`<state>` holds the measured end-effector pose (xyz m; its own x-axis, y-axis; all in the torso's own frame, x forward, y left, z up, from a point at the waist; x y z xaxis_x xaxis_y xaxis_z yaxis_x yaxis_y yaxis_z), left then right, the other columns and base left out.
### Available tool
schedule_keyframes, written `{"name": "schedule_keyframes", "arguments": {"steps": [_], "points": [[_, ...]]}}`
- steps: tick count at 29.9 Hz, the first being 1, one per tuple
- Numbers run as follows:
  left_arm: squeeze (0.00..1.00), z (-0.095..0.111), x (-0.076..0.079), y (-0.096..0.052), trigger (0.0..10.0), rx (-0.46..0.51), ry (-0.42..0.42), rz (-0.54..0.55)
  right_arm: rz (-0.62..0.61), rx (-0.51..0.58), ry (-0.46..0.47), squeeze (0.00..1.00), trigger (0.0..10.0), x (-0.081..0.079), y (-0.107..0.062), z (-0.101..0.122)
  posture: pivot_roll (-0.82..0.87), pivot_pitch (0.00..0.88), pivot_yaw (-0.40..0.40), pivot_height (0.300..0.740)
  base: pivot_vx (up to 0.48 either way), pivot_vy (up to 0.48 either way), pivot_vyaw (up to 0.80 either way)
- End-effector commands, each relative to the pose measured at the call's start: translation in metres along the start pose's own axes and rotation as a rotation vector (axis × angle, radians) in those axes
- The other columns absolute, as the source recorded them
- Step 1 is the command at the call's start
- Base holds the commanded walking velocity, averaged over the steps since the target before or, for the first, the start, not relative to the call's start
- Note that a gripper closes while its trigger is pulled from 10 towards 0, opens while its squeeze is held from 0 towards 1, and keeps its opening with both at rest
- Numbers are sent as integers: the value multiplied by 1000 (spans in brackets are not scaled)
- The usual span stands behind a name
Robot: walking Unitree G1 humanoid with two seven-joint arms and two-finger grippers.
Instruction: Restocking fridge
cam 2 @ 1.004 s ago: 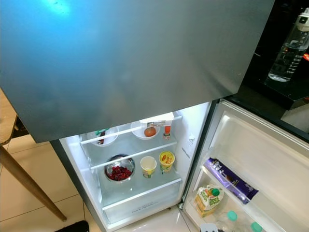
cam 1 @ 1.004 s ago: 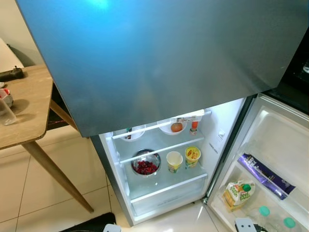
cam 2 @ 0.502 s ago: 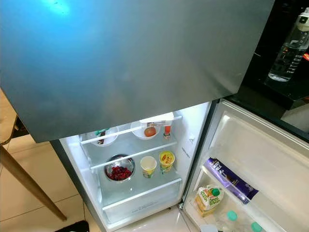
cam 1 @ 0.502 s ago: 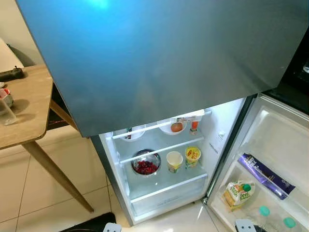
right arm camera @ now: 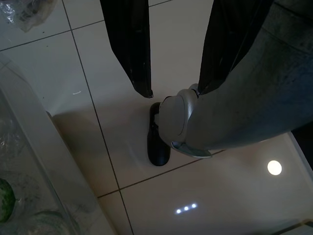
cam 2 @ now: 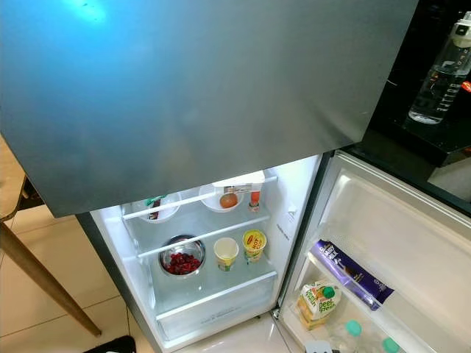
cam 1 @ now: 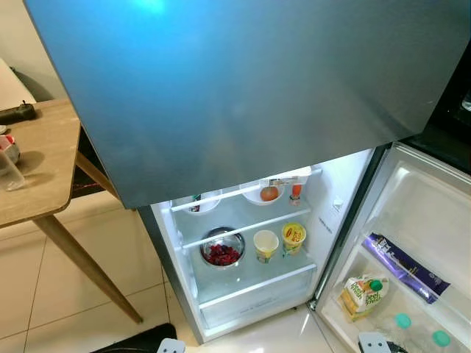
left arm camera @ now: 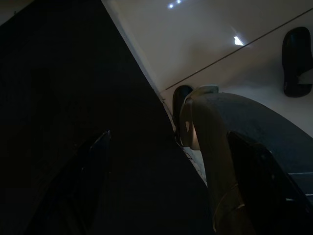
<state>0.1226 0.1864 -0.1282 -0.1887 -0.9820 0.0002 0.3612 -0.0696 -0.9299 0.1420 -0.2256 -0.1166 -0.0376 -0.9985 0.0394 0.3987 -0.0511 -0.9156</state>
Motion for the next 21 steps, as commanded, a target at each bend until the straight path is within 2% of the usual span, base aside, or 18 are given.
{"name": "schedule_keyframes", "arguments": {"steps": [1, 11, 21], "points": [[0, -4, 0, 0, 10000, -14, -4, 0, 12, -1, -5, 0, 10000, -4, 1, 1, -68, 0, -11, 740, 0, 0, 0], [0, -5, 9, 1, 10000, -12, -16, -18, -7, 1, -12, 0, 10000, 5, 0, 3, -71, 0, -14, 740, 0, 0, 0], [0, -6, 0, -1, 10000, -13, -10, 2, 12, 6, -12, 0, 10000, -4, 1, 4, -67, 0, -6, 740, 0, 0, 0]]}}
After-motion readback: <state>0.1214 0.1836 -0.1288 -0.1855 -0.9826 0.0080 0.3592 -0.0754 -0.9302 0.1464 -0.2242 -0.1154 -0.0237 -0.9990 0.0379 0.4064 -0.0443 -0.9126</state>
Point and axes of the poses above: a point about 5 cm out from each wrist's last joint towards the gripper, its own y axis pointing out of the wrist towards the gripper, its own z axis along the axis of the wrist's last joint, x = y × z, the point moved 2 cm from there along y, pointing out of the wrist towards the gripper, and after that the axes turned 3 degrees about y, right-handed, at the moved point
